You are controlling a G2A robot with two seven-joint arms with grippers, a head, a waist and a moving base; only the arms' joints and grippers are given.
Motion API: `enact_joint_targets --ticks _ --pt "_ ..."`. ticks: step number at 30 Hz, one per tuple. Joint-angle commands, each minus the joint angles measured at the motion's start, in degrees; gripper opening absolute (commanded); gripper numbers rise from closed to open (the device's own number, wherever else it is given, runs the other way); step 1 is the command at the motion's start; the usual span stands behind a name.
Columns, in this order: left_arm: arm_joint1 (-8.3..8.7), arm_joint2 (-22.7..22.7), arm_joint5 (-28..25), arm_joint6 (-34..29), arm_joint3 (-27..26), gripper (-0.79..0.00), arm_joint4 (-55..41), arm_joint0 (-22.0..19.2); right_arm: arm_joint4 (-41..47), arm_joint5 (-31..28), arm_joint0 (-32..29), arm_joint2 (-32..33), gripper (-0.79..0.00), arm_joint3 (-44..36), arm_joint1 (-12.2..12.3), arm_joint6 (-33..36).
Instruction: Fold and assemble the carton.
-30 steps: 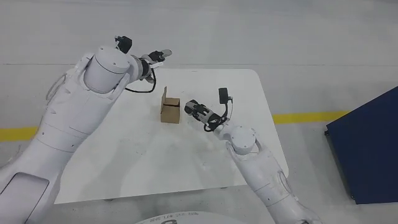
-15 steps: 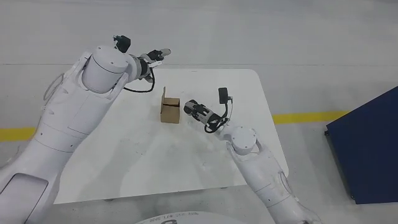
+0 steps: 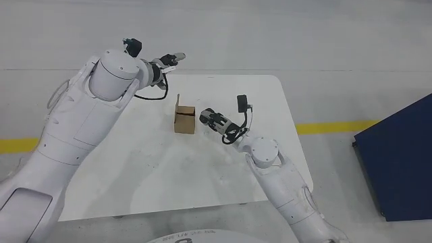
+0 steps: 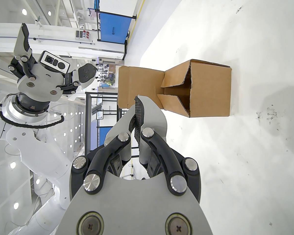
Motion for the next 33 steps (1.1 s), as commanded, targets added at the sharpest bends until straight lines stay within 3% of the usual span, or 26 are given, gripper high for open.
enact_joint_targets --ticks 1,19,20,25,27,30,32,33 --pt "0.0 -0.01 0.0 0.0 0.0 0.0 0.0 0.0 0.0 0.0 0.0 0.0 -0.785 0.0 0.0 0.0" --pt "0.0 -0.01 0.0 0.0 0.0 0.0 0.0 0.0 0.0 0.0 0.0 0.0 -0.785 0.0 0.0 0.0" --pt "0.02 0.08 -0.62 0.43 -0.28 0.0 0.41 0.13 0.0 0.0 0.0 0.0 0.0 0.0 0.0 0.0" --pt "1.78 5.66 -8.3 12.95 -6.06 0.0 24.52 4.55 -8.36 -0.98 -0.76 -1.0 0.0 -1.22 0.19 -3.44" --pt "2.94 4.77 -13.59 9.54 -8.02 0.0 27.44 6.68 -9.68 -0.83 -1.03 -1.23 0.0 -1.88 0.23 -3.81" --pt "5.24 3.79 -20.8 7.65 -9.34 0.0 39.52 9.98 -11.34 -0.62 -0.56 -0.58 0.0 -2.16 0.43 -3.04" --pt "6.34 1.0 -25.18 4.18 -11.25 0.0 39.39 12.35 -11.99 -1.01 -0.18 -0.34 0.0 -2.32 0.55 -1.78" --pt "6.91 -0.49 -28.0 2.36 -11.88 0.0 39.23 13.44 -11.75 -1.34 -0.02 -0.16 -0.037 -2.31 0.62 -0.82"
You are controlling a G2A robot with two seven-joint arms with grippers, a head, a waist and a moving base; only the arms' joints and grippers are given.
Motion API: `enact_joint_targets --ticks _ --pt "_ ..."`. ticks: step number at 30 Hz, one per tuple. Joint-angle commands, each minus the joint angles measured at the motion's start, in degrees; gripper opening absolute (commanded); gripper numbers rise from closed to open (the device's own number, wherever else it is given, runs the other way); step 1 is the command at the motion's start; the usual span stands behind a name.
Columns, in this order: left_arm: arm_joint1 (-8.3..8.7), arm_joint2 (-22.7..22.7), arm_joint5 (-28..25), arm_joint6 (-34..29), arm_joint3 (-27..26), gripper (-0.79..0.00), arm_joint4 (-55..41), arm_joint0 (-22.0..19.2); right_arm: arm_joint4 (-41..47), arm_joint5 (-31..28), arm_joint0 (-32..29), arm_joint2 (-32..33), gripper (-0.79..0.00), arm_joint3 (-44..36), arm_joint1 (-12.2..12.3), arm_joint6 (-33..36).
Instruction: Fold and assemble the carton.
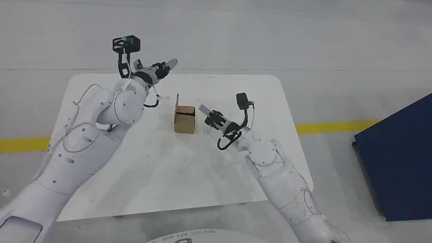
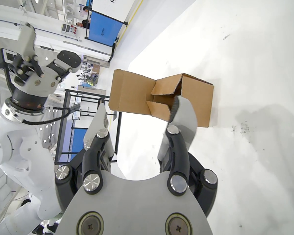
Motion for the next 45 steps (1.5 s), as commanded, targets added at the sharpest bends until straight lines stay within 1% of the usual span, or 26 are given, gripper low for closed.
enact_joint_targets --ticks 1,2,3,5,7,9,11,14,16,18,22,28,34,40,45 --pt "1.25 -3.36 -7.22 -3.93 -1.37 0.0 -1.06 2.64 0.51 -0.87 0.38 0.43 -0.083 0.01 0.14 2.05" --pt "1.84 -4.79 -11.22 -5.77 -1.59 0.0 -1.42 3.94 0.62 -1.33 0.59 0.75 -0.058 0.17 0.23 3.02" --pt "2.43 -6.53 -15.18 -7.55 -1.38 0.0 -2.28 5.19 0.53 -1.52 0.83 1.14 0.0 0.52 0.32 3.68" --pt "3.32 -10.1 -20.98 -10.41 -0.07 0.0 -5.93 7.48 0.05 -0.67 1.72 1.53 0.0 1.73 0.42 4.5" --pt "3.81 -12.64 -26.1 -13.23 1.95 0.0 -11.38 8.98 -0.17 0.56 3.46 1.05 0.0 3.65 0.42 6.4" --pt "3.99 -13.71 -30.97 -16.88 4.92 0.0 -17.31 9.48 1.36 1.04 5.87 0.26 0.0 6.64 0.27 8.77" --pt "3.96 -13.45 -33.31 -18.63 8.3 0.0 -19.32 8.97 1.63 0.65 8.43 -0.99 0.0 10.05 0.04 9.77" --pt "3.49 -11.28 -34.08 -18.63 12.33 0.0 -19.31 7.51 3.53 -1.22 11.63 -2.9 0.0 15.1 -0.45 10.85" --pt "3.08 -9.14 -34.36 -18.22 14.37 0.0 -17.54 6.33 5.35 -3.17 13.39 -3.75 0.0 18.26 -0.73 11.84" --pt "2.52 -7.09 -32.88 -15.2 16.07 0.0 -14.75 5.26 7.01 -4.78 14.84 -4.48 0.0 21.16 -1.02 12.41" --pt "1.14 -3.53 -31.93 -11.75 18.82 0.0 -14.56 2.86 9.77 -7.3 17.3 -5.98 0.0 25.97 -1.58 13.51" --pt "-0.98 1.54 -30.29 -9.76 23.7 0.0 -13.54 -1.3 13.29 -10.24 19.44 -7.19 0.0 30.43 -2.15 15.19" --pt "-3.37 6.4 -30.71 -9.91 27.9 0.0 -13.89 -5.09 15.7 -12.71 20.34 -7.87 0.0 32.05 -2.43 17.27" --pt "-5.02 8.83 -30.9 -8.95 31.9 0.0 -13.53 -7.52 17.09 -14.69 20.12 -7.97 0.0 32.69 -2.57 16.88" --pt "-5.15 7.78 -31.56 -8.13 34.84 0.0 -13.8 -8.4 16.72 -15.84 19.06 -7.33 0.0 32.0 -2.39 15.57"
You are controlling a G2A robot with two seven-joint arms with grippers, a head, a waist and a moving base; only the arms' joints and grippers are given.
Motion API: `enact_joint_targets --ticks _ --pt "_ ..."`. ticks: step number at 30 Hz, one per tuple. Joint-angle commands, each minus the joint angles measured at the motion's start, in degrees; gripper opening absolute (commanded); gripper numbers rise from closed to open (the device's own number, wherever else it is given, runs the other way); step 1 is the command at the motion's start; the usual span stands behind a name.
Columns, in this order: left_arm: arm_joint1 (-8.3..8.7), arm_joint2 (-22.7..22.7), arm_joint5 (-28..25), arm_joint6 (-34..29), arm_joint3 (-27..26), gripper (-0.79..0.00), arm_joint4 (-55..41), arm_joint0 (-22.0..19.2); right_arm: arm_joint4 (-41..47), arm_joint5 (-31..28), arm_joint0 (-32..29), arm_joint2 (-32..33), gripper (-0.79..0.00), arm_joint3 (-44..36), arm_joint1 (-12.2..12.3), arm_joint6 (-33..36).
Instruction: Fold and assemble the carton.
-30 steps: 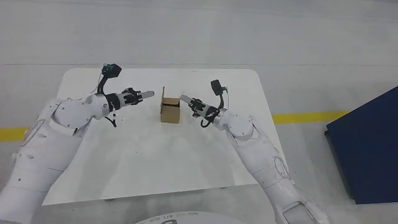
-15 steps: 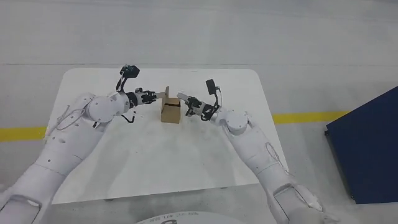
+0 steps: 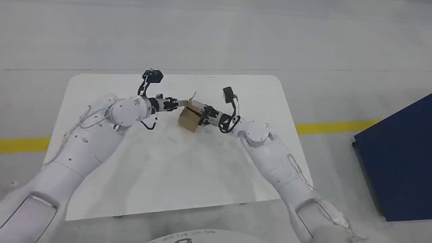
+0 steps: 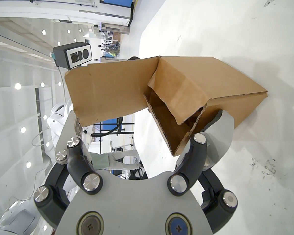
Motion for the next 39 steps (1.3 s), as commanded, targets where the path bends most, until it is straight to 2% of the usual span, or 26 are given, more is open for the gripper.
enact_joint_targets --ticks 1,14,20,22,26,35,39 --pt "0.08 -0.45 -0.47 0.02 0.78 0.0 0.21 -0.09 0.09 -0.37 -0.57 0.44 0.0 -0.57 0.13 -0.13" --pt "0.01 -0.1 -2.59 -2.7 -0.04 0.0 2.56 1.05 0.08 -1.84 -3.37 1.74 0.0 -3.46 0.75 0.9" --pt "-0.08 -0.62 -1.92 -2.92 0.86 0.0 2.8 0.94 1.1 -2.77 -4.08 2.76 0.0 -3.86 1.0 0.98" --pt "-0.18 -1.36 -0.29 -1.41 1.6 0.0 2.17 0.73 1.31 -2.89 -4.26 2.97 0.0 -3.94 1.06 1.01" --pt "-1.0 -3.7 5.26 3.07 4.01 0.0 -3.49 0.13 1.41 -2.99 -4.51 3.25 0.0 -3.96 1.17 1.04" --pt "-3.78 -4.08 0.64 6.52 8.54 0.0 -14.25 -1.78 0.51 -1.59 -5.22 3.89 0.0 -4.88 1.45 -0.13" --pt "-4.12 -3.66 -0.59 8.47 8.09 0.0 -11.99 -2.79 0.41 -0.87 -5.7 4.08 0.0 -5.62 1.55 -0.46"
